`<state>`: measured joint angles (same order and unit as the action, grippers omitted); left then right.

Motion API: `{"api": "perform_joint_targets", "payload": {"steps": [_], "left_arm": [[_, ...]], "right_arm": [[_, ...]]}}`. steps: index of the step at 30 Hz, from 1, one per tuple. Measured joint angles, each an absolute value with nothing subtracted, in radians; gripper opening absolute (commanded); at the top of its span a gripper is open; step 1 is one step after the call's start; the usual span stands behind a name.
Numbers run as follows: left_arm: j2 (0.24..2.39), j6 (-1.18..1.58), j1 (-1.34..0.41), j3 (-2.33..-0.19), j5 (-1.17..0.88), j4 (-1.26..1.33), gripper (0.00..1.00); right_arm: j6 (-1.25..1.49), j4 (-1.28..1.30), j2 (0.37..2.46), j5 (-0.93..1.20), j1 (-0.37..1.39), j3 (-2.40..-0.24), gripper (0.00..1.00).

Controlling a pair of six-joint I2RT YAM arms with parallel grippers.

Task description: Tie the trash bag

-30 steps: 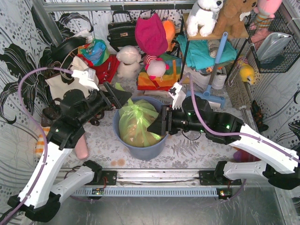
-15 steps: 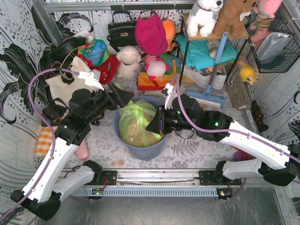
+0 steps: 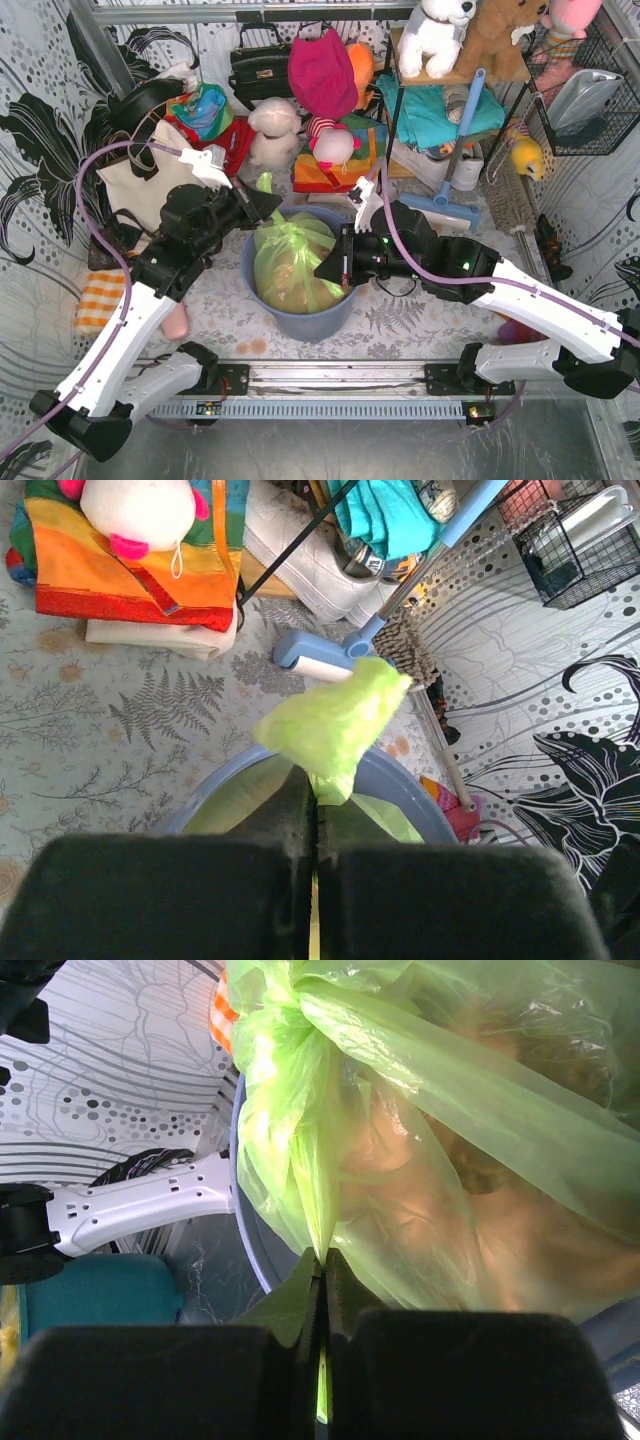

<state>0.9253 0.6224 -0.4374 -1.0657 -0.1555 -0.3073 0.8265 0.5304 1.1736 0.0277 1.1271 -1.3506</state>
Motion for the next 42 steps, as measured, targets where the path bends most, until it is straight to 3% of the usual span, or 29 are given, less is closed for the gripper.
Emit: {"api": "perform_joint_targets", "payload": {"steps": [6,14,24,36,42], "left_arm": [[0.933,0.593,-0.437,-1.087,-0.159,-0.296,0.0],[0.995,0.519,-0.438,-1.253,-0.157,-0.305,0.0],[0.979,0.483,-0.438,-1.126,-0.115,-0.327,0.0],[0.994,0.424,-0.437,-1.243,-0.069,-0.391,0.0],[1.019,0.4,-0.437,-1.248,-0.057,-0.39,0.0]], "right_arm": [[0.817,0.54,1.176,0.017,1.127,-1.368,0.0],[0.74,0.583,1.196,0.014,1.127,-1.616,0.0],[0.834,0.565,1.049,0.041,1.127,-1.218,0.0],[0.791,0.583,1.074,0.041,1.127,-1.478,0.0],[0.794,0.582,1.017,0.041,1.127,-1.365,0.0]]}}
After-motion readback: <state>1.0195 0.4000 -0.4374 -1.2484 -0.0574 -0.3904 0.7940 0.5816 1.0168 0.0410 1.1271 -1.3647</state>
